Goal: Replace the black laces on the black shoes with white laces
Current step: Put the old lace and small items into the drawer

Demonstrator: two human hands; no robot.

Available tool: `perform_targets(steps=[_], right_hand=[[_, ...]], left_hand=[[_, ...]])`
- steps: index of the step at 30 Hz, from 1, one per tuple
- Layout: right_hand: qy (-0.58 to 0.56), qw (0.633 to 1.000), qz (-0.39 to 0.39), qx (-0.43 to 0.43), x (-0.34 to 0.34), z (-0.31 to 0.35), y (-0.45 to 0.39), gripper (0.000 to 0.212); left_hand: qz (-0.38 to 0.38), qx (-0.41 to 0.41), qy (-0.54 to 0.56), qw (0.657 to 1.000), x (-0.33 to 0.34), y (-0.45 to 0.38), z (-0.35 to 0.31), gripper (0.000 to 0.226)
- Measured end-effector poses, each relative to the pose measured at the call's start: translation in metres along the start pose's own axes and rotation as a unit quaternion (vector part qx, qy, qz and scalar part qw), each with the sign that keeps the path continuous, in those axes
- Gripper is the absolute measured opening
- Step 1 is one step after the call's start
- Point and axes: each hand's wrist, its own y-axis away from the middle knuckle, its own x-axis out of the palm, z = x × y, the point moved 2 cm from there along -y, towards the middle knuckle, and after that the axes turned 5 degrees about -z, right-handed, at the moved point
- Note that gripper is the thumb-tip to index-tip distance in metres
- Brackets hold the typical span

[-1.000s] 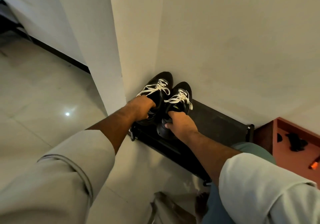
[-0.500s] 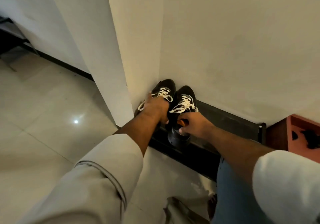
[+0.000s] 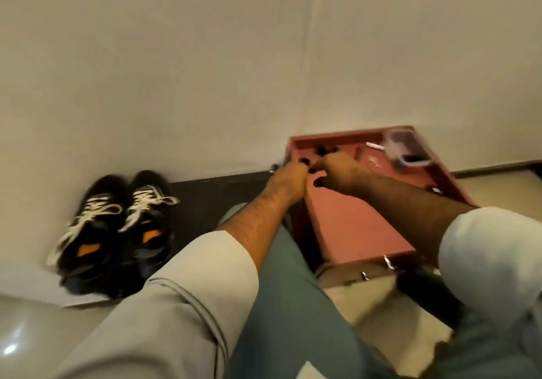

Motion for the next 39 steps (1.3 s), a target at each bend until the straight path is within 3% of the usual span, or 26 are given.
perform_targets(steps=[6,11,18,25,31,36,39], right_hand=[[-0.042,0.984,0.083,0.15,0.06,-0.174,0.114,0.036],[-0.089,0.961,0.168,0.201,0.138,-0.223,0.161,0.034],[-0.119,0.942,0.236,0.208,0.212,-0.218,0.139,0.056],[-0.086,0.944,0.207,0.242,0.231,-0.226,0.138,0.036],[-0.011,0.928,0.328,0.175,0.215,-0.198,0.187,0.042],[-0.075,0.96,0.165,0.212,0.187,-0.194,0.19,0.023],[-0.078,0.934,0.261,0.232,0.196,-0.195,0.198,0.018]], left_hand=[[0.192,0.065,-0.057,0.978,0.155,-0.016,-0.123,0.054],[0.24,-0.017,-0.103,0.965,0.219,-0.009,-0.123,0.082],[0.247,0.014,-0.162,0.955,0.237,-0.022,-0.112,0.082],[0.242,0.003,-0.169,0.956,0.237,-0.019,-0.119,0.079],[0.246,-0.013,-0.15,0.958,0.235,-0.015,-0.121,0.077],[0.244,-0.024,-0.13,0.961,0.234,-0.016,-0.122,0.076],[0.249,-0.042,-0.12,0.96,0.23,-0.014,-0.123,0.076]])
